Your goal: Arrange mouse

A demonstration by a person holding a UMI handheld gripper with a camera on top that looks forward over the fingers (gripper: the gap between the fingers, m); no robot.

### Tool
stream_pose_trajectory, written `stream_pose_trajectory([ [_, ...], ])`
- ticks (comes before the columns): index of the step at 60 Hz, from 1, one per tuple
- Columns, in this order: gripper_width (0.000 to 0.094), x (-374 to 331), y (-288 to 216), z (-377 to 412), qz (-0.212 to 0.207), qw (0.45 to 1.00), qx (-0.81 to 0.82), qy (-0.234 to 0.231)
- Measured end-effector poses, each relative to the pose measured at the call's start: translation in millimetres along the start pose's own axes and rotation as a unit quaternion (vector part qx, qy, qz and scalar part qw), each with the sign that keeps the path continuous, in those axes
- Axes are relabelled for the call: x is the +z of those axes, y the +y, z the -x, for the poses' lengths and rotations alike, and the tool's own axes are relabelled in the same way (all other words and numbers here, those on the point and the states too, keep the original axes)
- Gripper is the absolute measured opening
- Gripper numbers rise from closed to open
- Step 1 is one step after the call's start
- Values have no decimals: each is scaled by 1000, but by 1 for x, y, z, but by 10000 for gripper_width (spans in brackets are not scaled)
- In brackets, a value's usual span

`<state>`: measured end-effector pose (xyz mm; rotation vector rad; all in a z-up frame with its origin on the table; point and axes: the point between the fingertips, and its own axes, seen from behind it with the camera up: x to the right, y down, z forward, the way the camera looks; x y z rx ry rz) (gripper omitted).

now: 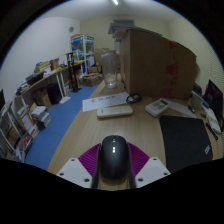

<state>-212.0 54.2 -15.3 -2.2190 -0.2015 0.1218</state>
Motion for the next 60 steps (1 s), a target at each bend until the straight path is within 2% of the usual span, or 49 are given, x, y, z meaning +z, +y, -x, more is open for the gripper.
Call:
stream_pose_trajectory([
  [2,395,-1,1,0,11,1000,1,2],
  [3,412,-1,1,1,17,1000,3,2],
  [5,352,-3,2,3,24,1000,8,-1],
  [10,325,-19,8,11,43,999,8,-9],
  [15,325,-56,0,27,34,999,23,-23],
  [22,326,-127,-45,18,-21,998,57,10],
  [28,324,-166,-100,-26,-75,995,48,41],
  [33,326,-171,-137,-89,-107,991,21,77],
  [38,323,-154,-155,-165,-123,986,22,109],
  [47,323,-85,-111,-257,-73,990,27,122],
  [54,324,-36,-69,-267,-40,995,38,82],
  [60,327,-12,-34,-268,-8,997,32,71],
])
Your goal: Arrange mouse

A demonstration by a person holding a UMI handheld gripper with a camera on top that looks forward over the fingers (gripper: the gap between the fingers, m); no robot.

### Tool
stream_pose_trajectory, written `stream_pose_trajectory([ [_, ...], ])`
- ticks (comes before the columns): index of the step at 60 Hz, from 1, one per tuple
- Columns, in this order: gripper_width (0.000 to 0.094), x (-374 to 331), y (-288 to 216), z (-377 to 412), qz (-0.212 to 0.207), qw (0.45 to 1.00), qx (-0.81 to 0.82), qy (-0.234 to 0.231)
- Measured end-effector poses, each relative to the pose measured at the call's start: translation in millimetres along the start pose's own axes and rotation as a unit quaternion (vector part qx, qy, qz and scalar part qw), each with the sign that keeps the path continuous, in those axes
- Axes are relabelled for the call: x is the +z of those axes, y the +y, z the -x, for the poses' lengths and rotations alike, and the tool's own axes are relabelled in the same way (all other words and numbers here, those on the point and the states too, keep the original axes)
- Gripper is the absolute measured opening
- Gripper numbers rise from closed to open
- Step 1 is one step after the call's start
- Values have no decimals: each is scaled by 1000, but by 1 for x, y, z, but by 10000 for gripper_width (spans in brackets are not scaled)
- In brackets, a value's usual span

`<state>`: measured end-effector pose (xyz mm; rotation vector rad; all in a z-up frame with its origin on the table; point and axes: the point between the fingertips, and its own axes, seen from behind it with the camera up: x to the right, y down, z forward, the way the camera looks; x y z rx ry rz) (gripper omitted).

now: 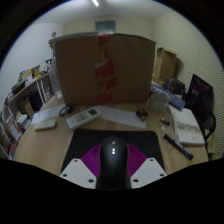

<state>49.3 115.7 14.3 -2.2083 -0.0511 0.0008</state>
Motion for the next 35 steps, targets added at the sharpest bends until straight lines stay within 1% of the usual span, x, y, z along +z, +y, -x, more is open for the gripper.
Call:
stream_pose_trajectory([
  [4,363,8,22,2,19,1000,2,-4],
  [5,381,9,16,2,1,1000,5,-4],
  [8,433,8,18,1,6,1000,5,-2],
  [14,520,3,24,1,40,999,17,7],
  [15,549,2,25,1,47,999,22,10],
  [17,667,-3,30,0,61,997,31,18],
  [20,844,-12,32,1,64,997,37,27],
  [21,816,-17,31,2,61,997,38,30],
  [28,825,-67,25,16,50,997,39,54],
  [35,821,-128,32,41,45,994,70,73],
])
